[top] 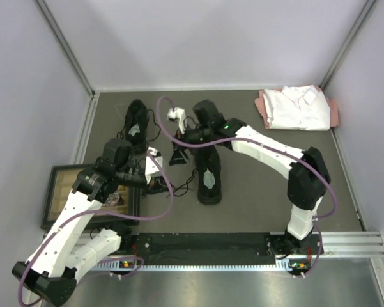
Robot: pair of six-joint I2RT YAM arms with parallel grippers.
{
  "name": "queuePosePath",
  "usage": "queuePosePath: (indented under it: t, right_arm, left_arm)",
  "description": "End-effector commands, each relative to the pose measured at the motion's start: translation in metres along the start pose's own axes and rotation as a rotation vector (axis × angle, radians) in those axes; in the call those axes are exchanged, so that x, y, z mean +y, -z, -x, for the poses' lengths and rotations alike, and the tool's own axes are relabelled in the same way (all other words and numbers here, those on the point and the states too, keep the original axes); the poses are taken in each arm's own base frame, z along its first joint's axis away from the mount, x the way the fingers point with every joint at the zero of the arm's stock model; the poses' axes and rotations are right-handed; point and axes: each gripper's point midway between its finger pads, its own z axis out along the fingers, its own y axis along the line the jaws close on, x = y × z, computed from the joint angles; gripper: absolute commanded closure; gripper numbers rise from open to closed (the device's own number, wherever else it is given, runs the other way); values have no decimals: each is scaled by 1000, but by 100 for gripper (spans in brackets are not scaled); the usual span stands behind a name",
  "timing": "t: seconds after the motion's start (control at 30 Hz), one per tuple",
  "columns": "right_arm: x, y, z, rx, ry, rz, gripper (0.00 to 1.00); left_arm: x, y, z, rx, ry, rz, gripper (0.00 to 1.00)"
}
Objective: Tie the shoes
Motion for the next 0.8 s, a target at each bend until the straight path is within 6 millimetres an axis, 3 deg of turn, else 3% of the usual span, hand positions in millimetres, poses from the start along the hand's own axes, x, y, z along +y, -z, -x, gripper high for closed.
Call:
queuePosePath:
  t: [0.0, 0.07, 0.13, 0.17, 0.23, 0.27, 0.3, 0.37, 0.4, 0.43, 0.47, 0.6, 0.7, 0.77]
  right_arm:
    - [10, 84, 76, -197, 81, -45, 24]
    - [8, 109, 79, -220, 98, -86, 24]
    - [-9, 130, 65, -212, 67, -143, 24]
    - [-6, 144, 66, -226, 87, -163, 24]
    - [-20, 161, 46, -200, 33, -211, 24]
    - [-20, 171, 42, -201, 37, -231, 24]
    - [-21, 176, 32, -183, 15, -240, 24]
    - [-27, 184, 11, -148, 4, -270, 24]
    - [-21, 190, 8, -147, 26, -287, 24]
    - [-22, 189, -8, -116, 15, -300, 25]
    - [-19, 191, -13, -112, 33, -302, 25]
    - [-5, 191, -32, -89, 61, -276, 28]
    - [-2, 175, -52, -21, 115, -268, 32]
    - [9, 157, -54, 4, 192, -242, 34]
  left_arm:
    - [45, -7, 34, -109, 80, 144, 100]
    - [67, -7, 49, -151, 120, 217, 100]
    - [99, -10, 48, -144, 183, 314, 100]
    - [114, -9, 57, -174, 205, 356, 100]
    - [151, -11, 48, -153, 295, 454, 100]
    - [165, -9, 57, -173, 317, 486, 100]
    - [183, -16, 44, -142, 373, 506, 100]
    - [213, -10, 47, -161, 439, 593, 100]
    - [230, -16, 33, -134, 488, 614, 100]
    - [243, -13, 30, -139, 513, 641, 100]
    - [253, -12, 30, -155, 546, 658, 100]
    - [287, -27, -5, -126, 650, 681, 100]
    - [295, -41, -33, -87, 723, 656, 100]
    - [299, -50, -56, -51, 790, 653, 100]
